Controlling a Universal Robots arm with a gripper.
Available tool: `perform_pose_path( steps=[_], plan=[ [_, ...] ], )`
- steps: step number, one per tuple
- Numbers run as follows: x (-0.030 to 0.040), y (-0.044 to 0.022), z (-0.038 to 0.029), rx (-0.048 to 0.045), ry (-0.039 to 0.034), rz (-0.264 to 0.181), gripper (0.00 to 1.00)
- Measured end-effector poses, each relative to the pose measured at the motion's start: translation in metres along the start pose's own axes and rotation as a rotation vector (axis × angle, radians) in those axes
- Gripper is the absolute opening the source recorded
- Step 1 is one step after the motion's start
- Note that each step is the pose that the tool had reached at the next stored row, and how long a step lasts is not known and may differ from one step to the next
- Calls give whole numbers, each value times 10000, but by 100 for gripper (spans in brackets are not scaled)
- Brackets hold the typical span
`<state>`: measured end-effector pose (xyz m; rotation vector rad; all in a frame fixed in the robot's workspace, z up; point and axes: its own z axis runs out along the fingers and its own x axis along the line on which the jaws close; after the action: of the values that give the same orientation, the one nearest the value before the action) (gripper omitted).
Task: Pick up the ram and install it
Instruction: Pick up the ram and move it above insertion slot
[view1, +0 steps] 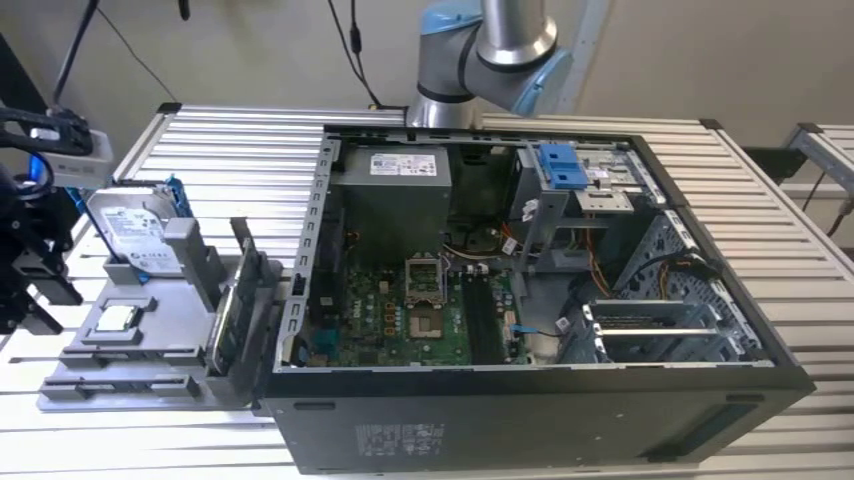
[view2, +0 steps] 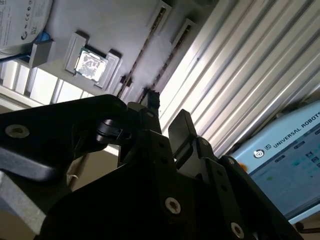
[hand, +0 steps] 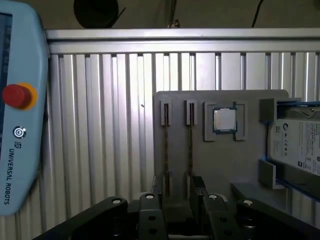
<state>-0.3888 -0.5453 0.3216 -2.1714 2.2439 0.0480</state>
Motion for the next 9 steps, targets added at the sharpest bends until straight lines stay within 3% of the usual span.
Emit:
perform_pose_path(
  steps=[9],
  plan=[
    [4, 0, 92, -2, -101, -206, 36]
  ],
)
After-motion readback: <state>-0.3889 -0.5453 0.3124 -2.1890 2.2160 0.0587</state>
